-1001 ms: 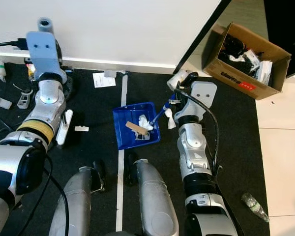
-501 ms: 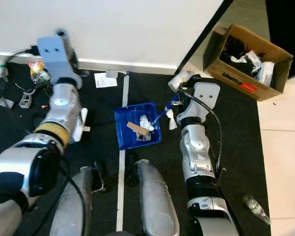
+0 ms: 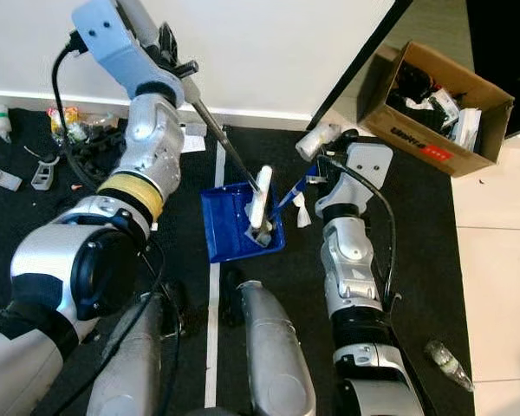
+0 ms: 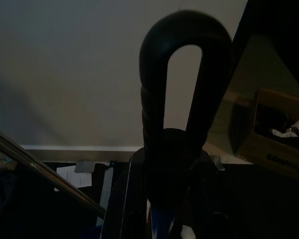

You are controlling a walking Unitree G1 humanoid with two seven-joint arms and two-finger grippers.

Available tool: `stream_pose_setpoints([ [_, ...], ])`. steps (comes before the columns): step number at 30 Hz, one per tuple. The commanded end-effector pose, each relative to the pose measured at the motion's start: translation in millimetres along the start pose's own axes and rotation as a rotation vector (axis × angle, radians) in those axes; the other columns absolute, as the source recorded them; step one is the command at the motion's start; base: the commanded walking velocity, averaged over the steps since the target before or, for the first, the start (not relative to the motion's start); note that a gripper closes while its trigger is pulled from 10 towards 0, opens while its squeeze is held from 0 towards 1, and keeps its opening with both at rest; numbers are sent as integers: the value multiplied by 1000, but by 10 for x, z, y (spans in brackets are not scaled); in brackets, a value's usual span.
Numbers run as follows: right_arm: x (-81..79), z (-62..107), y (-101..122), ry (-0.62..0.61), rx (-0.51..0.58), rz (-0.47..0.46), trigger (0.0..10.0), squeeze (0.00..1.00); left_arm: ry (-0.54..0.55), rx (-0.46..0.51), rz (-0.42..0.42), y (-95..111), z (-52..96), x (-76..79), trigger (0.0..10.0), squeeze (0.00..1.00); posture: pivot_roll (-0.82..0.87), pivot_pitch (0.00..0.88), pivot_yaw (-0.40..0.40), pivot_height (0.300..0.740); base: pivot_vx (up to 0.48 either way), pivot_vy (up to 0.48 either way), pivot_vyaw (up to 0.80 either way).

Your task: Sweep floor

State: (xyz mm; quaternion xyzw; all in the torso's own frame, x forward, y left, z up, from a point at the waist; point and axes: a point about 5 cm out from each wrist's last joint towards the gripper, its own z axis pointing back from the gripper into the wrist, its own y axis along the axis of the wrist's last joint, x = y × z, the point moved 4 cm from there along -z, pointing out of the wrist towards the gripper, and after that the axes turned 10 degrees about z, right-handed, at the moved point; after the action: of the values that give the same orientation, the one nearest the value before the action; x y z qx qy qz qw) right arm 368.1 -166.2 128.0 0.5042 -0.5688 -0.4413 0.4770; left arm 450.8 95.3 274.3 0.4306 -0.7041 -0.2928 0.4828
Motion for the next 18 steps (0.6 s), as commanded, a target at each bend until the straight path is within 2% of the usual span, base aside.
stream_pose_setpoints([
  [1, -70, 284, -635, 43, -266, -5, 10000, 0, -88, -5, -92, 19, -6, 64, 10000, 0, -115, 436, -70, 740, 0, 0, 0],
  [4, -78, 276, -640, 43, -266, -12, 10000, 0, -167, -86, -320, 26, 8, -208, 10000, 0, -104, 431, -65, 740, 0, 0, 0],
  [5, -78, 276, -640, 43, -266, -12, 10000, 0, -167, -86, -320, 26, 8, -208, 10000, 0, -104, 431, -65, 740, 0, 0, 0],
  [7, -85, 274, -643, 42, -268, -18, 10000, 0, -139, -117, -382, 107, -6, -421, 10000, 0, -98, 430, -59, 740, 0, 0, 0],
  [8, -85, 274, -643, 42, -268, -18, 10000, 0, -139, -117, -382, 107, -6, -421, 10000, 0, -98, 430, -59, 740, 0, 0, 0],
  [9, -87, 276, -647, 41, -269, -21, 10000, 0, -109, -114, -392, 168, -15, -518, 10000, 0, -93, 424, -54, 740, 0, 0, 0],
  [11, -87, 276, -647, 41, -269, -21, 10000, 0, -109, -114, -392, 168, -15, -518, 10000, 0, -93, 424, -54, 740, 0, 0, 0],
  [12, -86, 275, -651, 40, -270, -23, 10000, 0, -70, -116, -388, 231, -23, -622, 10000, 0, -89, 419, -51, 740, 0, 0, 0],
  [14, -86, 275, -651, 40, -270, -23, 10000, 0, -70, -116, -388, 231, -23, -622, 10000, 0, -89, 419, -51, 740, 0, 0, 0],
  [15, -82, 272, -655, 37, -271, -25, 10000, 0, -12, -99, -392, 326, -26, -749, 10000, 0, -84, 415, -46, 740, 0, 0, 0],
  [16, -82, 272, -655, 37, -271, -25, 10000, 0, -12, -99, -392, 326, -26, -749, 10000, 0, -84, 415, -46, 740, 0, 0, 0],
  [17, -77, 263, -658, 33, -272, -27, 10000, 0, 95, -50, -425, 447, 22, -983, 10000, 0, -80, 411, -44, 740, 0, 0, 0],
  [18, -74, 256, -660, 33, -273, -28, 10000, 0, 162, -34, -461, 454, 100, -1161, 10000, 0, -75, 409, -47, 740, 0, 0, 0],
])
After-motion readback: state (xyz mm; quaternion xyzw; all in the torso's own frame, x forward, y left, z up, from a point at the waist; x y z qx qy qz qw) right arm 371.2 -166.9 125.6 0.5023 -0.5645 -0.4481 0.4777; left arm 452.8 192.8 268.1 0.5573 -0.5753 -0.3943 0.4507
